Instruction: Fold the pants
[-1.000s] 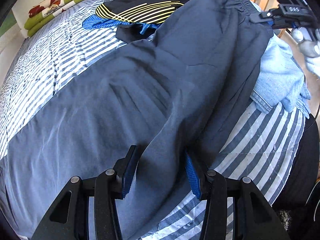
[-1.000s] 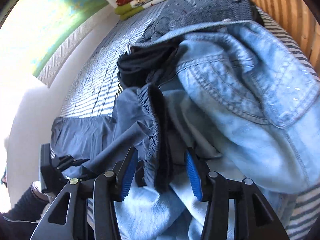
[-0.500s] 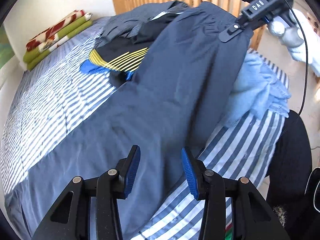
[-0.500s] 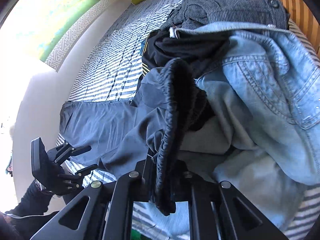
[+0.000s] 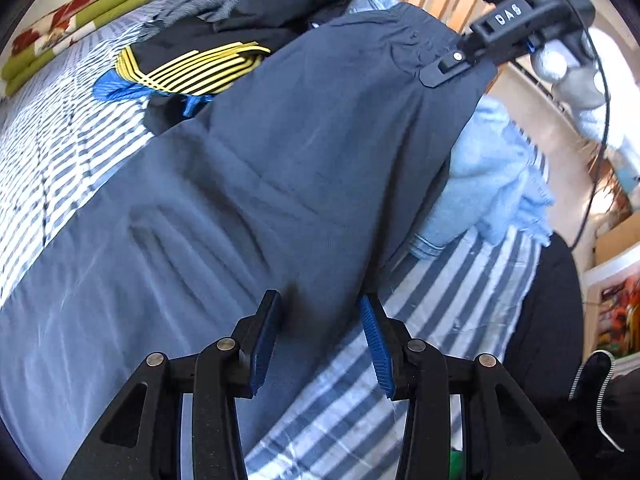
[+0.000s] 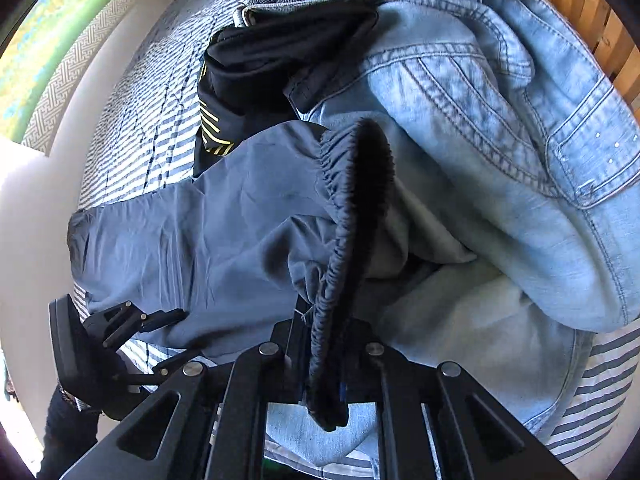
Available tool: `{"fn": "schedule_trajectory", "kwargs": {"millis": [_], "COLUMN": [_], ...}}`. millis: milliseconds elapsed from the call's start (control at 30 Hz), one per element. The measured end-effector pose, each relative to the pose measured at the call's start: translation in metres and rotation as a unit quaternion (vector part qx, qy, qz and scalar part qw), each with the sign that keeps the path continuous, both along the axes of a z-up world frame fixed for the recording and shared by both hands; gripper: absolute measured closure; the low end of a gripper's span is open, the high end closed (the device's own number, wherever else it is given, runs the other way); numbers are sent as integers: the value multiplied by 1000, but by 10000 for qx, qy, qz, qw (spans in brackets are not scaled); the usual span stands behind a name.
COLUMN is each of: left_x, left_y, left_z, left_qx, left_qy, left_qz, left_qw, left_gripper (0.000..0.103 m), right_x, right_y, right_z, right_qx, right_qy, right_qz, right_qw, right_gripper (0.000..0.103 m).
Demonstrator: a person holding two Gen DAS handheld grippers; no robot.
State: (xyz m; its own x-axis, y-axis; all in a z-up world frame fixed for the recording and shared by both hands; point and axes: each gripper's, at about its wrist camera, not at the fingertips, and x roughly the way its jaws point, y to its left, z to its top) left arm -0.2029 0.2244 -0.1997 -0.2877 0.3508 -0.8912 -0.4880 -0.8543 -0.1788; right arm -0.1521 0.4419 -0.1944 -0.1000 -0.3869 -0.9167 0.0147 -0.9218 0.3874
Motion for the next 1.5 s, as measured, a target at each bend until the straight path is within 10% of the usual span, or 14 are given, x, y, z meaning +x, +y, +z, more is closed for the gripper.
{"fn": "schedule_trajectory", "kwargs": {"millis": [267, 433, 667, 733, 1100, 1167, 1500], "left_x": [48, 101, 189, 206, 182, 177, 223], "left_y": [-58, -137, -312, -334, -295, -294, -303], "left_z": [-18, 32, 55, 46, 9, 5, 12], "left_qx": [-59, 14, -726, -763, -1707, -1881, -1474], "left_qy": [-441, 100, 265, 158, 303, 275, 191], "left_qz": [306, 1067, 3507, 3818, 2941, 2959, 3289], "left_qw": [9985, 9942, 9333, 9210, 9399, 9361, 9326], "left_gripper": [44, 43, 44, 59, 66, 103, 102], "right_x": [21, 23, 14, 15, 19, 21, 22], "right_y": [16, -8, -18, -15, -28, -29, -29], "right_z": [49, 54, 81, 80, 76, 80, 82], "right_qx": [-557, -522, -618, -574, -414, -366, -431], "right_qy": [521, 432, 747, 698, 505, 537, 575], "right_qz": [-38, 30, -23, -52, -223, -209, -184], "right_qw": [9971, 9977, 9953, 9959, 9976, 9977, 9972], "right_gripper": [93, 93, 93, 93, 93, 93, 93]}}
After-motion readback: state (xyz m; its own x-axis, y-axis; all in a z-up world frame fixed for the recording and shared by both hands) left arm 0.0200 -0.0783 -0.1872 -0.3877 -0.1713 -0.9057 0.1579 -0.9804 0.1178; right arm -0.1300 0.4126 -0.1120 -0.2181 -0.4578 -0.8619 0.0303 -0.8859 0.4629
